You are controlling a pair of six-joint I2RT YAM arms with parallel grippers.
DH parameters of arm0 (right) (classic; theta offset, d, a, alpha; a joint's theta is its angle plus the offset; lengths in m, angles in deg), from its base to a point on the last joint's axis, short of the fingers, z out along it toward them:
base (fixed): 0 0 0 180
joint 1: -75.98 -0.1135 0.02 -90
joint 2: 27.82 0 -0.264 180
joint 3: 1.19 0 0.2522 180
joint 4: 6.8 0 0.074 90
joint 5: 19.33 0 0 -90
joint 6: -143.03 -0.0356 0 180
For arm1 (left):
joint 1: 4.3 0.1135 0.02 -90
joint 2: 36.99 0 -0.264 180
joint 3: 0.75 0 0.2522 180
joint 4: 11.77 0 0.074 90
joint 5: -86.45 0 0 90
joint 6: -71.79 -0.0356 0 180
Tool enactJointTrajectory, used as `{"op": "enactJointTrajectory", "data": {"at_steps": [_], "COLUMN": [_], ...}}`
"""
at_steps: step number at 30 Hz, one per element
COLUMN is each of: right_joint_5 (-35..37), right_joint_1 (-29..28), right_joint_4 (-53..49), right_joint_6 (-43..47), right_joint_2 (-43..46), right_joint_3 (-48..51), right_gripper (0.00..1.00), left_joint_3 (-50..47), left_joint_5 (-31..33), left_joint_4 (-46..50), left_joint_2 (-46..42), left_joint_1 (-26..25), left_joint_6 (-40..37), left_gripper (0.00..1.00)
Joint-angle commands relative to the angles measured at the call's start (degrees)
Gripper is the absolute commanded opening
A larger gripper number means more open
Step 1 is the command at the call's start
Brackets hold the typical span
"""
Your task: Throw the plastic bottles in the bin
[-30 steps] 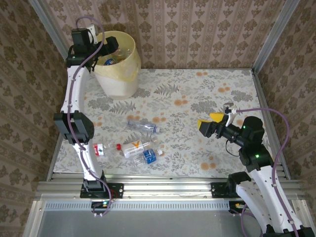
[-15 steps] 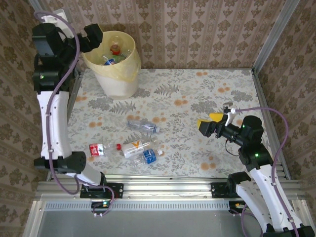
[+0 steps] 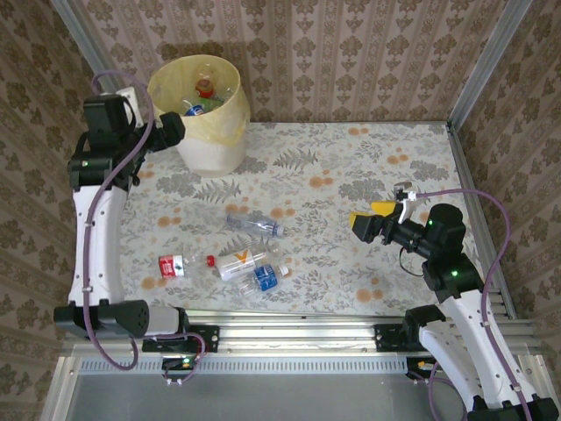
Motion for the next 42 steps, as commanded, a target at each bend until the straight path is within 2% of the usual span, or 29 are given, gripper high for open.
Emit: {"op": "enactJointTrajectory", "data": {"at_steps": [1,4,16,31,37,40,42], "right_joint_5": [0.35,0.69,0.29,-0.75,-0.69,-0.41,-0.41], "right_joint_1": [-0.34,-0.39,-0.41,-0.41,-0.41,-0.41,-0.4], "right_joint_4": [-0.81,-1.29,-2.36,-2.23,-1.99,-1.96,-1.88], "right_joint_6": [1.12,0.97,1.13,0.6,0.53,0.72,0.74], "right_joint_2": [-0.13,-0.56,-1.89,-2.22,-2.35,-2.47,-2.69], "right_joint_3": [-1.21,-1.42,-2.1,-2.0,-1.79,-1.82,-1.82], "right_gripper": [1.0,1.0,1.0,1.0,1.0,1.0,1.0], "left_joint_3": [-2.83,-6.63,-17.01,-39.09,-44.37,-44.36,-44.77], "left_joint_5": [2.61,4.86,0.83,-10.45,-10.5,-5.46,-4.37], "left_joint_4": [4.63,7.76,19.31,14.29,12.7,16.27,17.2], "left_joint_2": [-3.91,-5.93,-8.99,-17.47,-20.85,-20.38,-20.52], "left_joint_1": [0.7,1.17,3.31,3.37,3.86,3.9,3.92], "left_joint_6": [-1.27,-0.57,1.79,15.92,22.71,27.98,31.12], "left_gripper": [1.0,1.0,1.0,1.0,1.0,1.0,1.0]}}
